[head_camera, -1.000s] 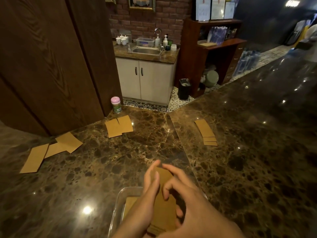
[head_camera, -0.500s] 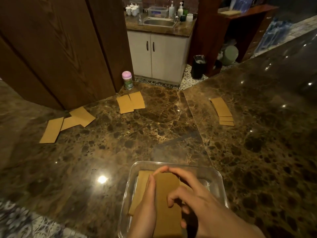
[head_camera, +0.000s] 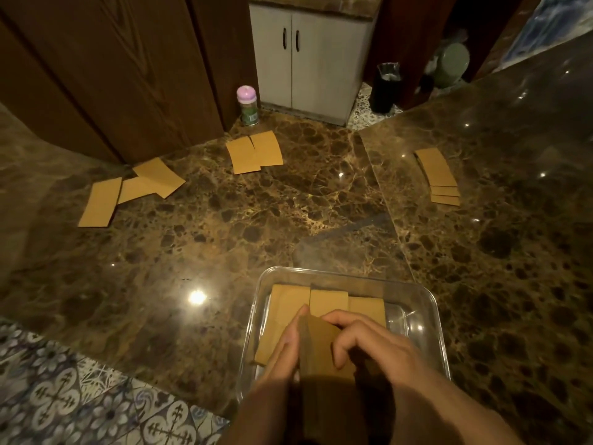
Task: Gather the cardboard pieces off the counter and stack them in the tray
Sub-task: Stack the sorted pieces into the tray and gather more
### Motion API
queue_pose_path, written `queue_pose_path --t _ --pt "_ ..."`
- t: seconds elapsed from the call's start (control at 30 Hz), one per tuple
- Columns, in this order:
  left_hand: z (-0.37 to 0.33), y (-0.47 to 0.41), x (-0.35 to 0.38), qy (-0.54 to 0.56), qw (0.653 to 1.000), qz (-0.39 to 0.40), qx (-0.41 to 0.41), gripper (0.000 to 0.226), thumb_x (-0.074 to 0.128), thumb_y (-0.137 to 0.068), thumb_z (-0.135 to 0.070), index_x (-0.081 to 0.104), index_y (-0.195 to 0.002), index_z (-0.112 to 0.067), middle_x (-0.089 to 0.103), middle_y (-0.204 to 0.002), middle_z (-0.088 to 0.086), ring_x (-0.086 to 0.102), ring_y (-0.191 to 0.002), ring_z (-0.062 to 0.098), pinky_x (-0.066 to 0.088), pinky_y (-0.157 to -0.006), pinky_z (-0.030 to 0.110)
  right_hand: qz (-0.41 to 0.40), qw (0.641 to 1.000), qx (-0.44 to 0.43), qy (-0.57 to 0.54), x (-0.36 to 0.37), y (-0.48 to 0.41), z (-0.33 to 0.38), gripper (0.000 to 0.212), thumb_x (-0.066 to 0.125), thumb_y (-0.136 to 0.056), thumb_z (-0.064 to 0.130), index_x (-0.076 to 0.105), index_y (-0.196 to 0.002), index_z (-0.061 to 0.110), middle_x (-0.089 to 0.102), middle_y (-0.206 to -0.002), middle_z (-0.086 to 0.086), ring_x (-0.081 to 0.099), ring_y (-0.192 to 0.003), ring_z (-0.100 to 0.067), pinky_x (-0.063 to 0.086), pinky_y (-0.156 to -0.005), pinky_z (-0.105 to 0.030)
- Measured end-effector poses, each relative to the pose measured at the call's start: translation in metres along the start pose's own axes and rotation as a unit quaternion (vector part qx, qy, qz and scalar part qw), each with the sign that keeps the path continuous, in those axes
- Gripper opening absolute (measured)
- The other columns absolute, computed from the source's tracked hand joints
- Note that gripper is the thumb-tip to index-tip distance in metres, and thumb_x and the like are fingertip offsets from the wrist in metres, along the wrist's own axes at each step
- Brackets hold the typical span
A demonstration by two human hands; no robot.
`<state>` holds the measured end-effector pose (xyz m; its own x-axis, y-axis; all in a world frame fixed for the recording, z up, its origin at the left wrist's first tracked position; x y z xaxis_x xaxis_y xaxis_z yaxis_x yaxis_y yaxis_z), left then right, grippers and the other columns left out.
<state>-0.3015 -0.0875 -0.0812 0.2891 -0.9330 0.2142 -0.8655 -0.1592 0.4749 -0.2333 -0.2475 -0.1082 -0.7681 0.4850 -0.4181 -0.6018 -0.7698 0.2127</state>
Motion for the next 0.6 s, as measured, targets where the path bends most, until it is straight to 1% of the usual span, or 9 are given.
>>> queue_pose_path --t 0.03,0.07,0.13,0.2,0.23,0.33,0.43,0.5,0.6 --pt "-0.004 0.000 -0.001 -0.069 0.997 -0.003 0.039 0.068 0.060 -0.066 -0.081 0.061 -0.127 -0.051 0.073 -0.115 -0.007 0.070 -0.108 0.017 0.053 -0.100 0.036 0.053 0.998 -0.032 -0.026 -0.011 -0.001 0.008 0.031 0.081 -0.079 0.058 0.059 -0.097 0.047 0.045 -0.148 0.031 0.043 -0.141 0.002 0.032 -0.102 -0.001" --pt "-0.005 0.001 -0.012 -0.125 0.987 -0.047 0.087 0.062 0.059 -0.064 -0.077 0.063 -0.122 -0.056 0.077 -0.098 -0.012 0.073 -0.088 0.014 0.058 -0.083 0.026 0.052 0.999 0.007 -0.003 -0.028 -0.009 0.017 0.051 0.092 -0.069 0.048 0.057 -0.105 0.039 0.046 -0.144 0.033 0.046 -0.136 0.006 0.037 -0.104 -0.007" --pt "-0.014 0.007 -0.033 -0.197 0.951 -0.166 0.173 0.041 0.064 -0.067 -0.064 0.067 -0.107 -0.059 0.078 -0.090 -0.017 0.070 -0.069 0.010 0.055 -0.064 0.017 0.077 0.995 0.061 0.024 -0.058 -0.001 0.036 0.071 0.098 -0.061 0.045 0.051 -0.114 0.036 0.042 -0.140 0.039 0.043 -0.128 0.015 0.040 -0.102 -0.013" --pt "-0.014 0.001 -0.051 -0.256 0.916 -0.217 0.221 0.029 0.076 -0.077 -0.053 0.068 -0.104 -0.057 0.074 -0.097 -0.023 0.069 -0.077 0.004 0.052 -0.065 0.014 0.046 0.987 0.057 0.141 -0.043 -0.023 0.038 0.077 0.093 -0.059 0.056 0.041 -0.114 0.043 0.028 -0.140 0.042 0.033 -0.121 0.018 0.031 -0.097 -0.008" --pt "-0.011 -0.006 -0.057 -0.295 0.910 -0.213 0.197 0.029 0.078 -0.081 -0.047 0.066 -0.106 -0.056 0.071 -0.099 -0.026 0.069 -0.084 0.001 0.051 -0.068 0.011 0.043 0.981 0.043 0.186 -0.030 -0.034 0.038 0.077 0.089 -0.059 0.061 0.037 -0.113 0.046 0.021 -0.144 0.036 0.029 -0.125 0.011 0.027 -0.100 -0.009" --pt "0.000 -0.021 -0.064 -0.337 0.909 -0.176 0.172 0.045 0.078 -0.084 -0.030 0.061 -0.108 -0.064 0.070 -0.100 -0.032 0.069 -0.092 -0.007 0.054 -0.071 0.010 0.055 0.954 0.031 0.293 -0.008 -0.055 0.033 0.080 0.081 -0.061 0.061 0.030 -0.120 0.043 0.005 -0.155 0.016 0.012 -0.145 -0.015 0.024 -0.118 -0.032" --pt "0.009 -0.024 -0.062 -0.371 0.893 -0.185 0.177 0.061 0.080 -0.082 -0.023 0.058 -0.112 -0.071 0.067 -0.093 -0.042 0.068 -0.085 -0.011 0.049 -0.069 0.002 0.063 0.944 0.048 0.322 0.010 -0.071 0.034 0.086 0.080 -0.066 0.054 0.031 -0.134 0.034 -0.002 -0.167 -0.002 -0.002 -0.156 -0.031 0.011 -0.126 -0.042" --pt "0.014 -0.025 -0.061 -0.388 0.881 -0.205 0.177 0.066 0.081 -0.081 -0.020 0.055 -0.123 -0.064 0.066 -0.088 -0.044 0.067 -0.086 -0.014 0.046 -0.072 -0.002 0.060 0.937 0.053 0.340 0.019 -0.075 0.032 0.089 0.080 -0.071 0.051 0.030 -0.141 0.027 -0.007 -0.170 -0.009 -0.009 -0.157 -0.034 0.002 -0.127 -0.044" --pt "0.016 -0.027 -0.063 -0.398 0.865 -0.222 0.210 0.066 0.083 -0.080 -0.016 0.057 -0.129 -0.052 0.070 -0.100 -0.035 0.067 -0.093 -0.012 0.044 -0.079 -0.003 0.059 0.923 0.066 0.374 0.025 -0.079 0.031 0.085 0.077 -0.079 0.050 0.031 -0.144 0.019 -0.004 -0.171 -0.017 -0.007 -0.157 -0.038 0.002 -0.127 -0.045"
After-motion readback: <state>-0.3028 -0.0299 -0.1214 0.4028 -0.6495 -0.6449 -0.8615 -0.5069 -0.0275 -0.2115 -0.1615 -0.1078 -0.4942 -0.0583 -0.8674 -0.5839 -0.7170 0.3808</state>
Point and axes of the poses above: each hand's wrist, its own y-axis away from the middle knuckle, its own x-axis out of the palm, z = x × y, the point moved 1 cm from there along -y, towards the middle knuckle
